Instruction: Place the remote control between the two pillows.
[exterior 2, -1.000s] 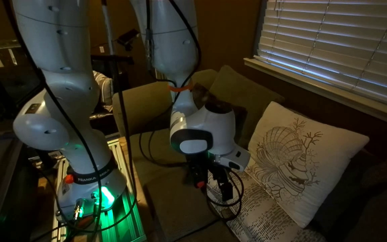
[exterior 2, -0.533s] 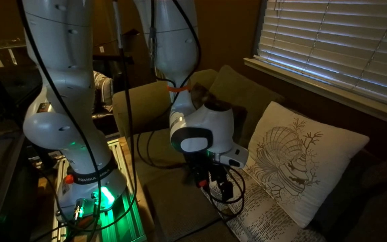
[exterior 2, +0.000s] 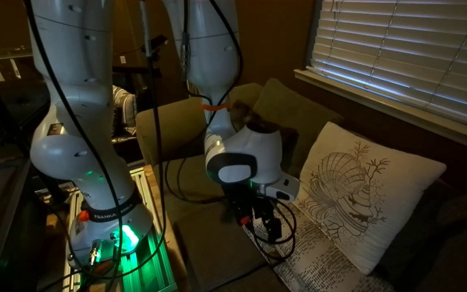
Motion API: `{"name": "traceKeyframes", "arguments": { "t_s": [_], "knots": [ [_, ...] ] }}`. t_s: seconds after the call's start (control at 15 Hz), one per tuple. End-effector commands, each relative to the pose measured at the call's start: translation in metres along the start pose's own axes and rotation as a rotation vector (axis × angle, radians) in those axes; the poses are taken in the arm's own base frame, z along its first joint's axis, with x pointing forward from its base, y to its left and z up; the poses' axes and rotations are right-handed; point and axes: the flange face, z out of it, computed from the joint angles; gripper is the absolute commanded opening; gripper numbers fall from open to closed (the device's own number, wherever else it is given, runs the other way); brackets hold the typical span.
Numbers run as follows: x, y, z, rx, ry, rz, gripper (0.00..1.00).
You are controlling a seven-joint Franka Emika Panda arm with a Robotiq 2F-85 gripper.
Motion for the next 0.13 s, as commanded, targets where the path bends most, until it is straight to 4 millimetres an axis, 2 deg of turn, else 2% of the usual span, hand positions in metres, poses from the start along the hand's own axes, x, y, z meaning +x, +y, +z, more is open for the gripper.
{"name": "traceKeyframes", "arguments": {
  "t_s": [0.0, 0.07],
  "knots": [
    [0.0001, -0.0001, -0.0004, 0.000, -0.001, 0.000, 1.00],
    [0.0001, -0.0001, -0.0004, 0.000, -0.001, 0.000, 1.00]
  ]
}}
